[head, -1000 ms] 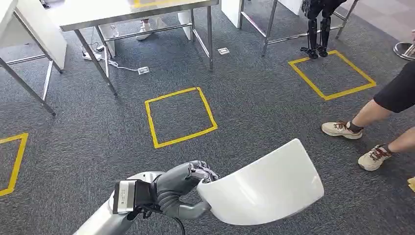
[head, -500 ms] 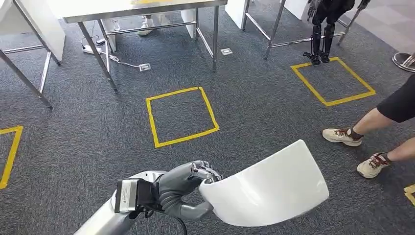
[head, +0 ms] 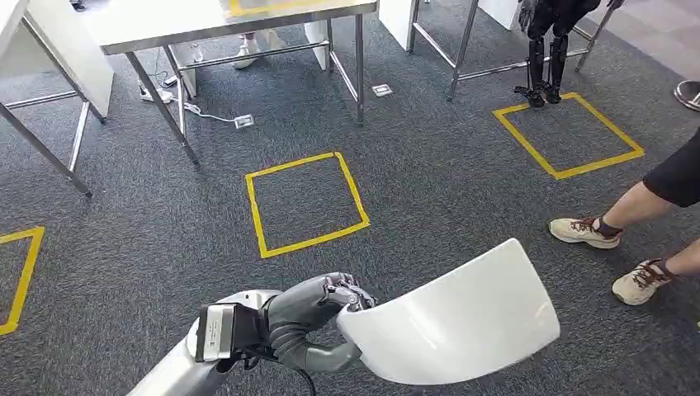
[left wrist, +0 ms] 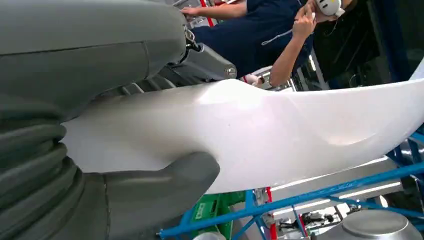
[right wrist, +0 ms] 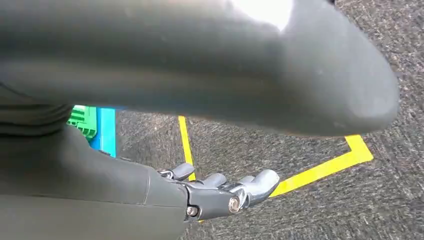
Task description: Take the parts from the cabinet and place them on the table.
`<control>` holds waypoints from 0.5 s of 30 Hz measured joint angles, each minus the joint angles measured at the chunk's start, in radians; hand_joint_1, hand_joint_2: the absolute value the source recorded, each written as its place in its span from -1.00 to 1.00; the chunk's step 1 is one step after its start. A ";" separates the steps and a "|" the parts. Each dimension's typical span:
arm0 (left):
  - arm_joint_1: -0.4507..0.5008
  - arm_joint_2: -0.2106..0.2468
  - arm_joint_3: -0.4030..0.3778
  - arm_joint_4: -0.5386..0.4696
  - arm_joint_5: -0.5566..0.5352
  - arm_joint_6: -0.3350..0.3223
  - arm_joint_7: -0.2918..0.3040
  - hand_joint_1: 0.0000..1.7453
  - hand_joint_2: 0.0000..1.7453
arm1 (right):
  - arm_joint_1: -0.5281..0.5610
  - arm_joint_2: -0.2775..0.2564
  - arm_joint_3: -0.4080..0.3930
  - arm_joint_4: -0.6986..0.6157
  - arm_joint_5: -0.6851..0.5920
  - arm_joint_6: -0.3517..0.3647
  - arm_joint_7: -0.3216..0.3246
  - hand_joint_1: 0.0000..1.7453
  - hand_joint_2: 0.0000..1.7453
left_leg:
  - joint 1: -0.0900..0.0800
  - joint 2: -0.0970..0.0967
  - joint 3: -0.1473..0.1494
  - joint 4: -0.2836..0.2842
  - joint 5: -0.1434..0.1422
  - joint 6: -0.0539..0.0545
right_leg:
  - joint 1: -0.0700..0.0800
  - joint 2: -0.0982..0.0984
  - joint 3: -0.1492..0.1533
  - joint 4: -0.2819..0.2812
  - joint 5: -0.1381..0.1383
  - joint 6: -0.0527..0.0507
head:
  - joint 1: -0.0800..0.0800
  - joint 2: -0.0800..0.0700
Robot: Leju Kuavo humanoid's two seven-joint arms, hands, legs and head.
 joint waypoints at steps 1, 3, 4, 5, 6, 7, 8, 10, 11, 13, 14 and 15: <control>0.001 0.001 0.000 0.000 0.000 0.000 0.000 1.00 1.00 | 0.001 0.000 0.000 0.000 0.000 0.000 0.000 -1.00 -1.00 | 0.001 0.001 0.008 -0.036 0.041 0.001 | 0.000 0.001 0.010 0.000 -0.007 0.002 | -0.001 0.000; 0.001 0.001 0.000 -0.002 0.000 0.000 0.000 1.00 1.00 | 0.001 0.001 0.000 0.000 0.000 0.002 -0.001 -1.00 -1.00 | 0.001 0.003 0.073 -0.206 0.156 0.008 | -0.001 0.002 0.036 0.000 -0.024 0.008 | -0.003 0.000; 0.001 0.002 0.000 -0.003 0.000 0.000 0.000 1.00 1.00 | 0.001 0.001 0.000 0.000 0.000 0.002 -0.002 -1.00 -1.00 | 0.001 0.006 0.101 -0.285 0.190 0.012 | -0.001 0.002 0.042 0.000 -0.033 0.013 | -0.004 0.000; 0.001 0.003 0.000 -0.002 -0.001 0.000 0.000 1.00 1.00 | -0.001 0.001 0.000 0.000 0.000 0.002 -0.002 -1.00 -1.00 | -0.005 0.008 0.107 -0.292 0.171 0.013 | 0.005 0.002 0.042 0.002 -0.039 0.021 | -0.003 0.000; 0.004 0.002 0.000 -0.005 -0.003 0.000 0.001 1.00 1.00 | -0.002 0.001 0.000 0.000 0.000 0.002 -0.002 -1.00 -1.00 | -0.004 0.004 0.111 -0.298 0.166 0.022 | 0.005 0.003 0.039 0.001 -0.041 0.027 | -0.005 0.000; 0.007 0.003 0.000 -0.006 -0.004 0.000 0.001 1.00 1.00 | -0.001 0.001 0.000 0.000 0.000 0.002 -0.002 -1.00 -1.00 | -0.007 0.001 0.110 -0.302 0.164 0.026 | 0.005 0.001 0.043 -0.003 -0.040 0.033 | -0.003 0.000; 0.007 0.003 0.000 -0.006 -0.005 0.000 0.001 1.00 1.00 | 0.000 0.002 0.000 0.000 0.000 0.003 -0.003 -1.00 -1.00 | -0.007 -0.001 0.110 -0.305 0.161 0.034 | 0.003 0.001 0.047 0.004 -0.033 0.042 | -0.002 0.000; 0.008 0.003 0.000 -0.012 -0.008 0.000 0.001 1.00 1.00 | -0.003 0.002 0.000 0.000 0.000 0.004 -0.004 -1.00 -1.00 | 0.000 -0.003 0.131 -0.312 0.156 0.047 | 0.001 0.001 0.044 0.024 -0.040 0.051 | -0.001 0.000; 0.008 0.002 0.000 -0.013 -0.010 0.000 0.001 1.00 1.00 | -0.005 0.003 0.000 0.000 0.000 0.004 -0.005 -1.00 -1.00 | 0.000 -0.002 0.137 -0.313 0.152 0.054 | 0.001 0.002 0.019 0.070 -0.057 0.052 | 0.001 0.000; 0.010 0.002 0.000 -0.014 -0.010 0.000 0.001 1.00 1.00 | -0.005 0.003 0.000 0.000 0.000 0.004 -0.005 -1.00 -1.00 | -0.001 -0.001 0.144 -0.313 0.142 0.060 | 0.001 0.002 -0.076 0.220 -0.120 0.057 | 0.006 0.000; 0.012 0.002 0.000 -0.014 -0.012 0.000 0.001 1.00 1.00 | -0.002 0.003 0.000 0.000 0.000 0.004 -0.005 -1.00 -1.00 | -0.003 -0.002 0.147 -0.313 0.137 0.062 | 0.002 0.003 -0.127 0.290 -0.144 0.060 | 0.007 0.000; 0.014 0.002 0.000 -0.014 -0.012 0.000 0.001 1.00 1.00 | 0.000 0.003 0.000 0.000 0.000 0.004 -0.005 -1.00 -1.00 | -0.003 -0.005 0.153 -0.313 0.133 0.062 | 0.002 0.003 -0.158 0.320 -0.141 0.059 | 0.007 0.000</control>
